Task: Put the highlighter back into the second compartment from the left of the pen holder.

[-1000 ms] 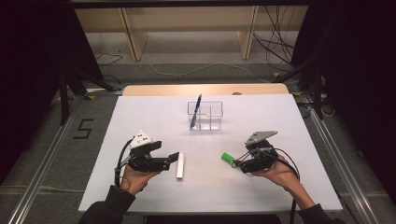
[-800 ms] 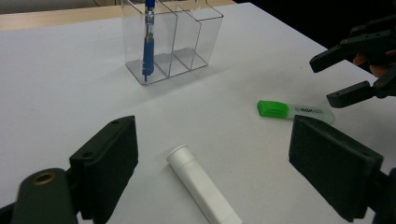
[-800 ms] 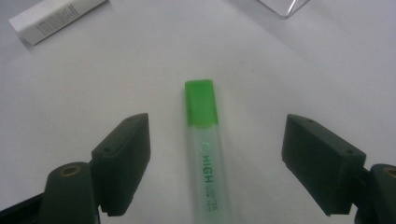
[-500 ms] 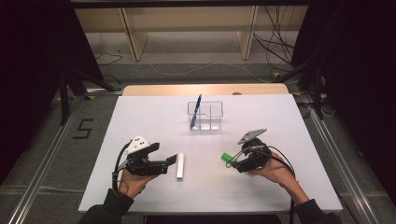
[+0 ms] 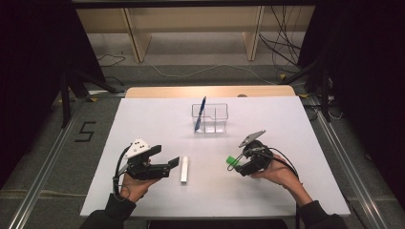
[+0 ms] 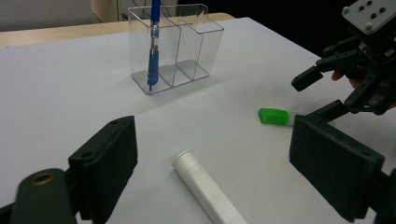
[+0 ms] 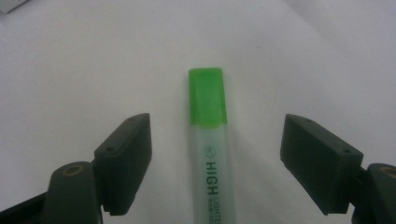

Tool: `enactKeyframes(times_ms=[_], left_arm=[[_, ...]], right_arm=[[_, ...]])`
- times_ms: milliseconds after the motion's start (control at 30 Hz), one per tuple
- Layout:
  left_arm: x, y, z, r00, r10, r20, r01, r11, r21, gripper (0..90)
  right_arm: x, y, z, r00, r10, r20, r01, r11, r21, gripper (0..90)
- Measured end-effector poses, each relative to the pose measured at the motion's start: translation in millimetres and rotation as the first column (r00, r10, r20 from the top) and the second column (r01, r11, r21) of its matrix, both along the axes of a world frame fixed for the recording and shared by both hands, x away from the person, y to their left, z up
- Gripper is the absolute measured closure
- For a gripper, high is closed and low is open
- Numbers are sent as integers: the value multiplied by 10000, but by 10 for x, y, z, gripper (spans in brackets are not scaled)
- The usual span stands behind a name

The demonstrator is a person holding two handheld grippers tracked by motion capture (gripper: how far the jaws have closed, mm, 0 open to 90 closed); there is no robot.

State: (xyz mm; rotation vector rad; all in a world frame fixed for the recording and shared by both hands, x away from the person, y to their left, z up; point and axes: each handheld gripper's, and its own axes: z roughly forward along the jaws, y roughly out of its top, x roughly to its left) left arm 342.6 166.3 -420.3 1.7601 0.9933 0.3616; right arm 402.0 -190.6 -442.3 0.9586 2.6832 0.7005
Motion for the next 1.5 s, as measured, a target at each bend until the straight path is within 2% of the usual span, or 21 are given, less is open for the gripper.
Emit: enactKeyframes(times_ms=[300, 567, 900, 1200, 1500], left_arm=[[-33, 2, -11, 9994, -124, 320, 123, 9999, 57, 150], [-51, 52, -34, 9992, -42, 409, 39, 10000, 54, 147], [-44, 14, -49, 9987, -216, 453, 205, 9995, 250, 147], [-40, -1, -49, 9986, -268, 454, 257, 9994, 243, 148], [-39, -6, -46, 9984, -287, 488, 273, 9992, 280, 148]], right_arm=[[55, 63, -71, 9983, 89, -577, -125, 9980, -617, 284], [90, 119, -118, 9960, 19, -893, -132, 9920, -1259, 369], [155, 85, -159, 9874, 116, -1576, -325, 9909, -1308, 505], [163, 102, -166, 9833, 128, -1817, -410, 9876, -1518, 537], [193, 132, -159, 9830, 165, -1827, -489, 9835, -1744, 586]])
